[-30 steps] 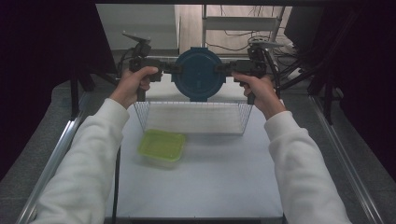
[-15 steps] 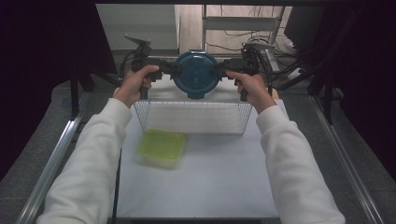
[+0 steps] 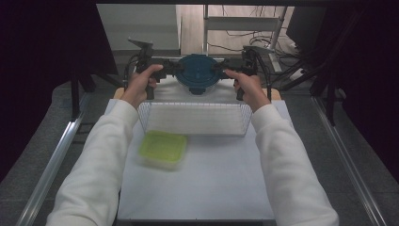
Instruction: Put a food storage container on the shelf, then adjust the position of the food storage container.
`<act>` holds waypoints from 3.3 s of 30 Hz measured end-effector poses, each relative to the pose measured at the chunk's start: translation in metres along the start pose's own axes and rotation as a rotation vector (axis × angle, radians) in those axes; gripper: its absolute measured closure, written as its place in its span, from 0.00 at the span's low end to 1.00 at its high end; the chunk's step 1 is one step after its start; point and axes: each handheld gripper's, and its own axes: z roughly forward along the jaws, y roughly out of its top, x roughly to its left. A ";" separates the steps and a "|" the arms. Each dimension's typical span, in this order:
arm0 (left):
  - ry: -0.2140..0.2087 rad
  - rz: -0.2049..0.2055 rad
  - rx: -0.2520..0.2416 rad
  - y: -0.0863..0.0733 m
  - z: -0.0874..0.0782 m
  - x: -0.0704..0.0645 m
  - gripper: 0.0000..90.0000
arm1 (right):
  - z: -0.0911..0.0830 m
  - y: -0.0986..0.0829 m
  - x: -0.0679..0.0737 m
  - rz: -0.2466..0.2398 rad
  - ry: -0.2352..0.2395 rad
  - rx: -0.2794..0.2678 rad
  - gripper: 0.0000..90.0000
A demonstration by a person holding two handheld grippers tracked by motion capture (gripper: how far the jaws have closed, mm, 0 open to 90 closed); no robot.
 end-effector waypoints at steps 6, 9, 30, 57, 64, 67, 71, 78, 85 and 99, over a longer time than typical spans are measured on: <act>-0.017 -0.019 -0.023 -0.002 0.001 0.007 0.47 | 0.003 0.000 -0.001 0.004 -0.005 -0.015 0.45; -0.009 -0.012 -0.033 -0.003 0.002 0.006 0.47 | 0.003 -0.001 0.000 0.002 -0.010 -0.027 0.44; 0.231 0.373 -0.146 -0.045 -0.047 -0.070 0.24 | -0.056 -0.041 0.038 -0.443 -0.130 -0.206 0.21; 0.291 0.565 0.032 -0.272 -0.089 -0.071 0.26 | -0.131 -0.246 -0.012 -0.767 -0.122 -0.063 0.28; 0.310 0.543 0.071 -0.300 -0.076 -0.055 0.27 | -0.119 -0.277 -0.042 -0.734 -0.143 0.006 0.28; 0.312 0.537 0.095 -0.306 -0.069 -0.049 0.27 | -0.114 -0.284 -0.054 -0.721 -0.151 0.038 0.29; 0.330 0.539 0.115 -0.309 -0.064 -0.044 0.27 | -0.109 -0.287 -0.061 -0.717 -0.151 0.060 0.30; 0.337 0.530 0.115 -0.312 -0.064 -0.040 0.28 | -0.107 -0.286 -0.064 -0.713 -0.144 0.064 0.30; 0.351 0.511 0.073 -0.307 -0.067 -0.037 0.29 | -0.105 -0.289 -0.066 -0.721 -0.150 0.077 0.30; 0.436 0.436 0.032 -0.258 -0.087 -0.007 0.41 | -0.110 -0.289 -0.073 -0.691 -0.180 0.066 0.30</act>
